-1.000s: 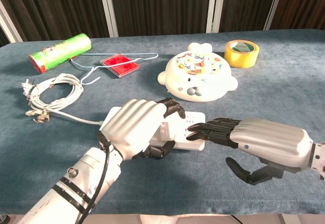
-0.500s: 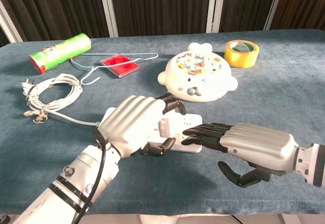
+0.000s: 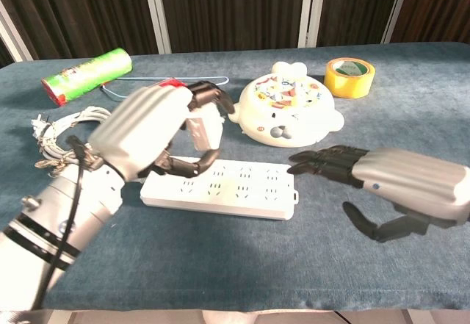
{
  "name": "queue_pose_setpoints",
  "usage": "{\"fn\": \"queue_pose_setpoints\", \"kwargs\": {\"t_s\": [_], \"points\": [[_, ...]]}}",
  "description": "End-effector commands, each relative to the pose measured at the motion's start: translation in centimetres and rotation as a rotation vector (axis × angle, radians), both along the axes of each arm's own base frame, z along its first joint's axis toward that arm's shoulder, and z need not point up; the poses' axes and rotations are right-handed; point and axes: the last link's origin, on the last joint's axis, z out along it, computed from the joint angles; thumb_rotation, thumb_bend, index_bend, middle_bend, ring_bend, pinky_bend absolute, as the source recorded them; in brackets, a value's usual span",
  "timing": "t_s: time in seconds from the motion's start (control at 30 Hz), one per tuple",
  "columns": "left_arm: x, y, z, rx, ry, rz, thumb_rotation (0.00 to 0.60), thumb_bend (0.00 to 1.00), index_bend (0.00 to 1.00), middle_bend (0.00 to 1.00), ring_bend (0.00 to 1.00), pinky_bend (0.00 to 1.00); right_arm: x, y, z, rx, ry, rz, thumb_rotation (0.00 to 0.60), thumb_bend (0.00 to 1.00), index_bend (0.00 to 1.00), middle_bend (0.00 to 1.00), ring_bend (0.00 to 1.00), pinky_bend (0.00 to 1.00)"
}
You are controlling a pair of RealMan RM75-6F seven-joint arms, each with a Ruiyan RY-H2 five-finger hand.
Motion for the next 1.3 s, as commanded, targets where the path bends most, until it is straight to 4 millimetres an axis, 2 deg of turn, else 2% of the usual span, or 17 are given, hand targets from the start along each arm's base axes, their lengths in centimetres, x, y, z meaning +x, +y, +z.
{"fn": "queue_pose_setpoints", "kwargs": {"t_s": [0.03,0.17,0.3,0.37,0.4,0.57,0.73,0.9,1.0,1.17,1.3], "points": [[-3.3,0.4,3.4,0.035,-0.015,0.100,0.600,0.53,0.34,0.46,0.42,0.44,-1.1,0.5,3.8,-0.083,-0.047,0.010,0.600,0.84,0.00,0.10,0.00,0.00],[-7.3,-0.6,5.1,0.005,-0.001,0.223,0.600,0.51,0.34,0.46,0.41,0.42,-1.7,1.2,7.3,-0.148,-0.141,0.013,0.600,0.84,0.00,0.10,0.00,0.00],[-8.6,-1.0,5.6,-0.002,0.014,0.260,0.600,0.48,0.31,0.44,0.41,0.39,-1.9,1.6,8.2,-0.163,-0.171,0.014,0.600,0.81,0.00,0.10,0.00,0.00],[-10.9,-1.5,6.0,-0.009,0.021,0.328,0.600,0.45,0.26,0.42,0.40,0.35,-2.3,2.4,9.9,-0.213,-0.215,0.009,0.600,0.79,0.00,0.10,0.00,0.00],[-13.1,-1.4,5.8,-0.016,0.038,0.397,0.600,0.45,0.23,0.40,0.38,0.33,-3.0,2.9,10.4,-0.224,-0.215,-0.026,0.600,0.77,0.00,0.10,0.00,0.00],[-15.5,-0.4,3.9,-0.078,0.066,0.468,0.600,0.43,0.15,0.31,0.30,0.26,-3.7,3.4,10.1,-0.210,-0.169,-0.073,0.600,0.74,0.00,0.10,0.00,0.00],[-16.2,0.1,2.6,-0.104,0.085,0.484,0.600,0.42,0.07,0.19,0.17,0.19,-4.3,3.7,10.0,-0.199,-0.155,-0.105,0.600,0.73,0.00,0.10,0.00,0.00],[-15.9,0.0,3.2,-0.071,0.055,0.453,0.600,0.38,0.01,0.07,0.05,0.18,-4.9,3.8,10.5,-0.209,-0.141,-0.137,0.600,0.73,0.00,0.10,0.00,0.00],[-15.5,-0.4,3.9,-0.059,0.021,0.420,0.600,0.35,0.00,0.01,0.02,0.18,-5.3,4.1,11.0,-0.211,-0.141,-0.175,0.600,0.73,0.00,0.10,0.00,0.00],[-14.9,-2.4,6.8,-0.009,0.024,0.321,0.600,0.35,0.00,0.00,0.01,0.18,-6.1,5.0,12.2,-0.254,-0.084,-0.227,0.600,0.72,0.00,0.10,0.00,0.00],[-15.5,-5.7,10.9,0.016,0.065,0.255,0.600,0.36,0.00,0.00,0.01,0.17,-6.8,6.3,13.9,-0.317,-0.038,-0.297,0.600,0.67,0.00,0.09,0.00,0.00]]}}
